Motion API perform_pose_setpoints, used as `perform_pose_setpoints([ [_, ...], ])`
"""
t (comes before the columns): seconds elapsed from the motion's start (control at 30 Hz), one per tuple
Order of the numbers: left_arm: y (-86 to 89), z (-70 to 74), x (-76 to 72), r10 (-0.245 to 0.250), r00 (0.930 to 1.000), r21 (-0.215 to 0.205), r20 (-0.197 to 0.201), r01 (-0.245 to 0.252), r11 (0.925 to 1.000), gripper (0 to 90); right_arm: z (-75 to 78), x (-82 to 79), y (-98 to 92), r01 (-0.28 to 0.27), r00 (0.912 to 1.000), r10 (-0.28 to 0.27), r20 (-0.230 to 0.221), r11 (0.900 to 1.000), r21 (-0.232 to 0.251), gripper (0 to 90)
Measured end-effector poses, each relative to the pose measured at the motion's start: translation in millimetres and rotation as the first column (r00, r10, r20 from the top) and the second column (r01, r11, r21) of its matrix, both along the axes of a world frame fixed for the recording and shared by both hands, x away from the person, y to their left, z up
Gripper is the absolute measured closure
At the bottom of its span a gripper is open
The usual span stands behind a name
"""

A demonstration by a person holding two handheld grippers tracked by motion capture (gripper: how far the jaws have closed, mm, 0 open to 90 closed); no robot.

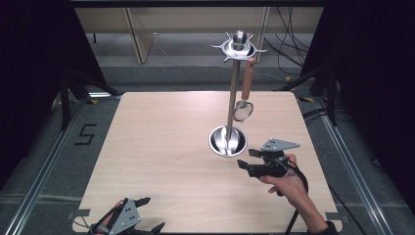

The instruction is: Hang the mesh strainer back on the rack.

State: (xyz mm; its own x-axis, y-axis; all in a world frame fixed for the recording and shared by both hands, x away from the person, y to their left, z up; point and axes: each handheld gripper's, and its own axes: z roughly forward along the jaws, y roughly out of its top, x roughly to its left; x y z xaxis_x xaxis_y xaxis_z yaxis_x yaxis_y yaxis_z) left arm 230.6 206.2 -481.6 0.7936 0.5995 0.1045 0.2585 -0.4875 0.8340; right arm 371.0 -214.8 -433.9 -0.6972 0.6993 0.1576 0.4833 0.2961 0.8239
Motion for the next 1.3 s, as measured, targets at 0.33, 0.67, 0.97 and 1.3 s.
perform_pose_setpoints([
  [0.33, -1.0, -0.8, -3.1, -0.003, 1.0, -0.015, 0.001, 0.003, 0.9999, 15.2, -14.8, -18.3, -5.2, -0.016, 0.9998, 0.016, -0.008, 0.999, -0.04, 37.6],
  [0.67, -1.5, -1.2, -3.1, -0.004, 0.9999, -0.012, -0.014, 0.004, 0.9999, 15.2, -34.9, -29.6, -2.1, -0.033, 0.9992, 0.031, -0.025, 0.995, -0.09, 37.1],
  [0.97, -1.0, -1.0, -3.1, -0.008, 0.9999, 0.001, -0.013, 0.008, 1.0, 15.2, -41.4, -38.0, 0.0, -0.056, 0.9976, 0.051, -0.046, 0.993, -0.105, 36.2],
  [1.3, -1.6, -1.6, -3.1, -0.008, 1.0, 0.001, -0.005, 0.008, 1.0, 15.1, -46.3, -44.3, -0.2, -0.056, 0.9983, 0.053, -0.024, 0.988, -0.143, 34.3],
])
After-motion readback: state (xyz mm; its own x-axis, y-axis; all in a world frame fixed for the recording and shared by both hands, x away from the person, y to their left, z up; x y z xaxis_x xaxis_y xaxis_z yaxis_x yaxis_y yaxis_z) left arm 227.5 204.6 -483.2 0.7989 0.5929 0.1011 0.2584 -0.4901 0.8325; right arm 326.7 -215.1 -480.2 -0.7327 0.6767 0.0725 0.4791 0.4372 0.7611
